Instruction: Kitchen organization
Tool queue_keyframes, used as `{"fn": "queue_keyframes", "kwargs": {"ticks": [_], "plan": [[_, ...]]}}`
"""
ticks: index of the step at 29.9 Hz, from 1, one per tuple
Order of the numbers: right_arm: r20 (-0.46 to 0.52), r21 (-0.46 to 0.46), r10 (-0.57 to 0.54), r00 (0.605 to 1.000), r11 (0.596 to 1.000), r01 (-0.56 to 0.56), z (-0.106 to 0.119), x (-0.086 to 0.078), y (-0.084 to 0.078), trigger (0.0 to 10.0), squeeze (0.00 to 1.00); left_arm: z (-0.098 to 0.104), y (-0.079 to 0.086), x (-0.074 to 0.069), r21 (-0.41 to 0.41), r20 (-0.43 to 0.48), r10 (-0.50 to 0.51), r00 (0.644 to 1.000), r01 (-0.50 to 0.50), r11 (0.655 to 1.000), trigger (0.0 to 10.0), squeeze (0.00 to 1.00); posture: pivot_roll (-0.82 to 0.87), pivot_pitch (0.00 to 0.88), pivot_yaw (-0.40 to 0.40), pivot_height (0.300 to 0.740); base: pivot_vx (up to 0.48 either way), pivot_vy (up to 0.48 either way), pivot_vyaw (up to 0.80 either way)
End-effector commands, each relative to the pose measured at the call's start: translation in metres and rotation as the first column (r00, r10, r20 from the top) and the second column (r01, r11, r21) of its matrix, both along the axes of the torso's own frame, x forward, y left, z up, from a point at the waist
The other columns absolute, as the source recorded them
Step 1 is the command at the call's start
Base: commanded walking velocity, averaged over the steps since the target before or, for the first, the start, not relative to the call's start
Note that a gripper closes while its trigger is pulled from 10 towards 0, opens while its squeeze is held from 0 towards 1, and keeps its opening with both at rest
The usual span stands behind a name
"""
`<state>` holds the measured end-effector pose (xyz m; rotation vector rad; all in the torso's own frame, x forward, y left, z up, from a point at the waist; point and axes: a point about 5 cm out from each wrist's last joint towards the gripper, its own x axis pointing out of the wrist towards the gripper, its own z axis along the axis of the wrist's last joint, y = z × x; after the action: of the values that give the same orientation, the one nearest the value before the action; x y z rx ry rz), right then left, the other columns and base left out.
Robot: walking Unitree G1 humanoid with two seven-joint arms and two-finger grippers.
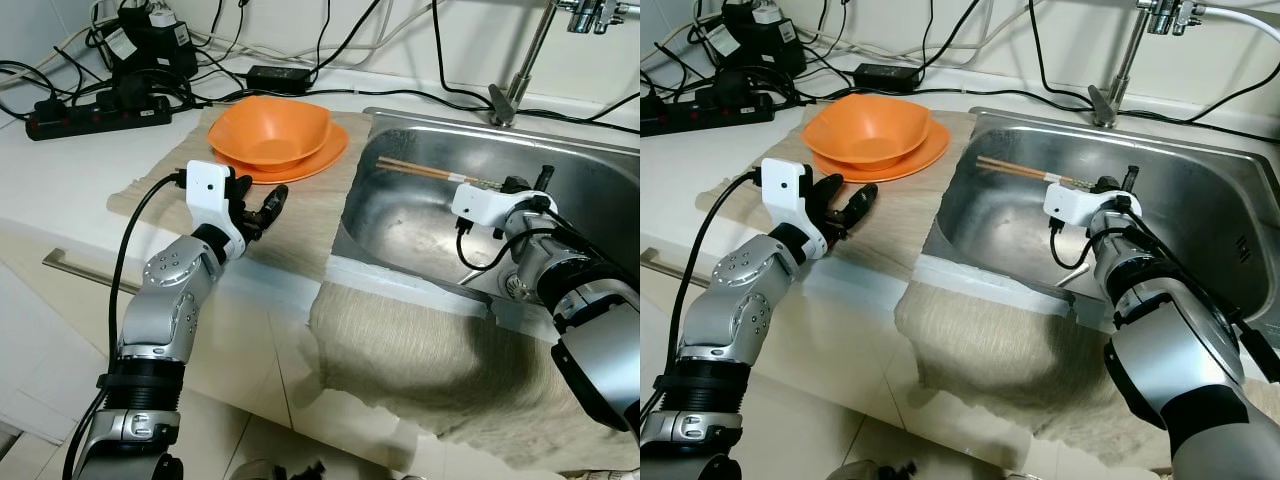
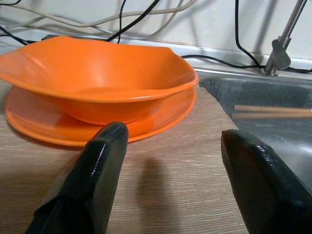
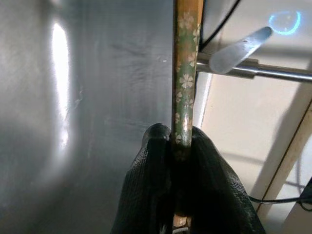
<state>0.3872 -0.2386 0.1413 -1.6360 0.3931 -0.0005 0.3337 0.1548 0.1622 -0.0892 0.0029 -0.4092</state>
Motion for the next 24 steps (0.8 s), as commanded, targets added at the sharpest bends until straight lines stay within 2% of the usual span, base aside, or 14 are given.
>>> {"fn": "queue_keyframes", "kwargs": {"ticks": [1,7,8,13,14,15,24], "plan": [[-0.032,-0.049,-0.011,0.999,0.999,0.010,-0.001,-0.002,-0.008,0.0,0.00,0.004,0.000,0.001,0.003,0.010,0.003,1.000,-0.003,1.000,10.0,0.00,0.06,0.000,0.010,0.740,0.000,0.000,0.00],[-0.071,-0.063,-0.003,0.997,0.998,-0.002,-0.011,-0.006,-0.006,0.0,0.00,0.002,-0.001,0.001,0.000,0.005,0.003,1.000,-0.003,1.000,10.0,0.00,0.06,0.000,0.007,0.740,0.000,0.000,0.00],[-0.075,-0.058,-0.003,0.997,0.998,-0.001,-0.014,-0.007,-0.006,0.0,1.00,0.002,-0.001,0.001,0.000,0.005,0.003,1.000,-0.003,1.000,10.0,0.00,0.06,0.000,0.008,0.740,0.000,0.000,0.00],[-0.072,-0.025,-0.007,0.997,1.000,0.006,-0.017,-0.008,-0.004,0.0,1.00,0.002,-0.001,0.000,0.001,0.002,0.001,1.000,-0.001,1.000,10.0,0.00,0.06,0.000,0.008,0.740,0.000,0.000,0.00],[-0.070,-0.018,-0.010,0.997,1.000,0.009,-0.017,-0.008,-0.004,5.5,1.00,0.002,-0.001,0.001,0.001,0.002,0.001,1.000,-0.001,1.000,10.0,0.00,0.06,0.000,0.008,0.740,0.000,0.000,0.00],[-0.070,-0.013,-0.010,0.997,1.000,0.010,-0.018,-0.008,-0.003,10.0,1.00,0.002,-0.001,0.001,0.001,0.002,0.001,1.000,-0.001,1.000,10.0,0.00,0.06,0.000,0.007,0.740,0.000,0.000,0.00],[-0.074,-0.001,0.000,0.997,1.000,0.000,-0.020,-0.009,0.000,10.0,1.00,0.001,-0.001,0.002,0.003,-0.001,0.001,1.000,-0.001,1.000,10.0,0.00,0.06,0.000,0.006,0.740,0.000,0.000,0.00]]}}
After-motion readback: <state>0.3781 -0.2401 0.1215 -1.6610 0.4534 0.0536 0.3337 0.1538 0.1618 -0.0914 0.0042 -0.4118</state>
